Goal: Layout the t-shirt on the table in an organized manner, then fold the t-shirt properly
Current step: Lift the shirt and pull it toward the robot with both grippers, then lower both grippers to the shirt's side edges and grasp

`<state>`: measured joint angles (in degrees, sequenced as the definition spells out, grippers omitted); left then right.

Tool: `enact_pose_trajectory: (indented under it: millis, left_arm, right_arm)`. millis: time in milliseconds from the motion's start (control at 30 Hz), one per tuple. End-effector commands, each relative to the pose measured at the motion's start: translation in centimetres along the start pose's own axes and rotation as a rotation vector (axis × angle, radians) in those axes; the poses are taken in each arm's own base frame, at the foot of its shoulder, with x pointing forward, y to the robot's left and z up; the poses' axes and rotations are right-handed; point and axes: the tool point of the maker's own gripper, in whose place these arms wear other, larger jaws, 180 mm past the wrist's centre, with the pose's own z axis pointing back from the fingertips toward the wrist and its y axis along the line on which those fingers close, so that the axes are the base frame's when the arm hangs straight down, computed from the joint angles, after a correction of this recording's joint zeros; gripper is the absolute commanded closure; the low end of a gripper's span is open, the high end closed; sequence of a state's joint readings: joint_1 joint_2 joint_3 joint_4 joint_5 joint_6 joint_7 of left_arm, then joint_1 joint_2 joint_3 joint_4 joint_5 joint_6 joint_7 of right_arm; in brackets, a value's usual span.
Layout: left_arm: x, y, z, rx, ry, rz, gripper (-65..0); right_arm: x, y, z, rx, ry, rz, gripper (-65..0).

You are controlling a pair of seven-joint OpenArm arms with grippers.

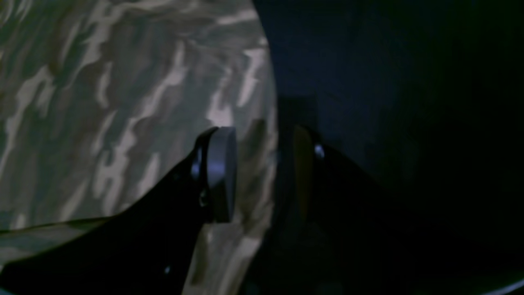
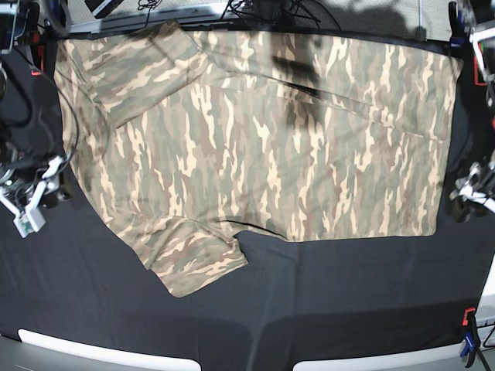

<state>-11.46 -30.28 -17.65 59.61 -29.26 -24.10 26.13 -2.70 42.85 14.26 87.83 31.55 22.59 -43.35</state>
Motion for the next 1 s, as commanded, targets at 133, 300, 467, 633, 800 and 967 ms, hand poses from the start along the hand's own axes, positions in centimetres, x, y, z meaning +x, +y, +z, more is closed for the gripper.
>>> enact_pose_trajectory:
  millis: [133,300,467,633,800,967]
  left_arm:
    - [0.9,-0.2,-3.0,0.001,0.054,-0.045,-31.8]
    - [0.3,-0.8,-4.7,-0.007,0.116,-0.041,-31.8]
    - [0.2,-0.8,-4.9,-0.006,0.125,-0.038,-31.8]
    - [-0.5,-1.0,-5.2,0.007,0.151,-0.095,-31.8]
    - [-2.1,-2.8,-5.9,-0.010,0.187,-0.142,-31.7]
    - [-2.7,-4.2,-6.3,-0.033,0.195,-0.129,-31.7]
  right_arm:
    - [2.4,-1.4,0.4,0.004,-0.046,-0.002,-22.6]
    - [2.4,-1.4,0.4,0.004,-0.042,-0.001,-22.6]
    - [2.4,-1.4,0.4,0.004,-0.043,-0.002,-22.6]
    - [2.5,-0.9,0.4,0.032,-0.051,-0.025,-22.6]
    - [2.7,-0.2,0.5,0.072,-0.060,-0.025,-22.6]
    - [2.5,-0.2,0.5,0.072,-0.048,-0.025,-22.6]
